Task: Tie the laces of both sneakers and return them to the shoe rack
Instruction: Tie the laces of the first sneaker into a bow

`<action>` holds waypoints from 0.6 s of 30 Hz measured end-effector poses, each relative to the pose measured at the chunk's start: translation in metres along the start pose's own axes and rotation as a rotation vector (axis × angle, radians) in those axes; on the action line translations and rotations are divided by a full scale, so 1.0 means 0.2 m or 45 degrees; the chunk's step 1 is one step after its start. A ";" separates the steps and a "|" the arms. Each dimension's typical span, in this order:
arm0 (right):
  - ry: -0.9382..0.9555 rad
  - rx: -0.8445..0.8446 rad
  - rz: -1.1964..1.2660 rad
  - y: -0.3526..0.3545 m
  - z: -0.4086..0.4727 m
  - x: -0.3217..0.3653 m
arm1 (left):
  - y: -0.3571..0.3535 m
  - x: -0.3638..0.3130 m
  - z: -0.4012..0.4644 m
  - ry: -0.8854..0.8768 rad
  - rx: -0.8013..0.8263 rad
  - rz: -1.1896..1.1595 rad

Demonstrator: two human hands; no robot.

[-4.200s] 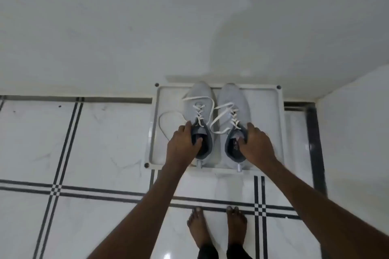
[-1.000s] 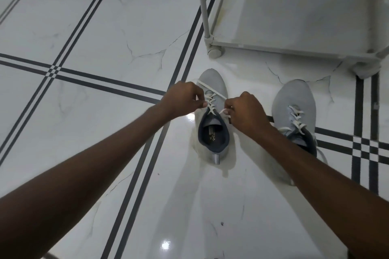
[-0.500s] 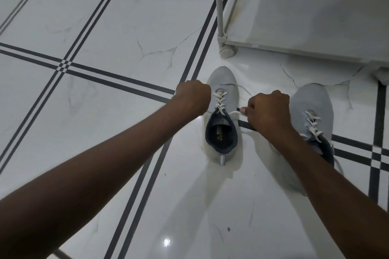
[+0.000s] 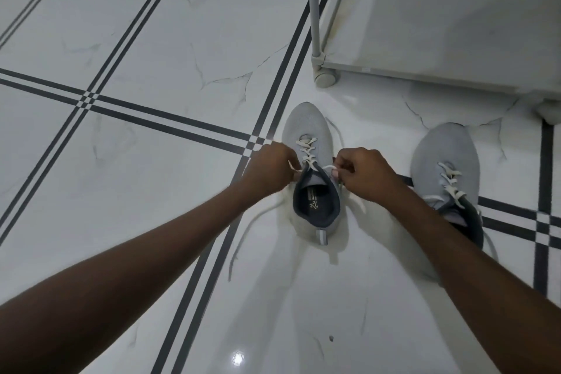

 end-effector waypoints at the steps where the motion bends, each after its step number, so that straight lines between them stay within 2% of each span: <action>1: 0.001 0.006 0.022 0.00 0.00 0.00 | -0.01 0.01 -0.02 0.033 -0.074 -0.071; 5: -0.013 -0.013 0.031 0.00 -0.01 0.02 | -0.04 0.02 -0.04 0.102 -0.208 -0.256; 11: 0.024 -0.222 -0.292 0.04 -0.09 0.00 | -0.03 -0.05 0.03 -0.053 -0.315 -0.308; 14: 0.044 -0.281 -0.419 0.03 -0.12 0.01 | -0.01 -0.09 0.04 -0.161 -0.322 -0.165; 18: -0.040 -0.246 -0.695 0.05 -0.08 -0.08 | -0.04 0.00 -0.03 -0.196 -0.189 0.148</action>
Point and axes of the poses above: each hand's wrist, its own z-axis towards the middle knuckle, its own y-axis out of the back of the hand, x = y × z, the point moved 8 cm from there along z, towards the middle knuckle, and after that the axes turned 14 degrees about -y, right-handed, at the moved point
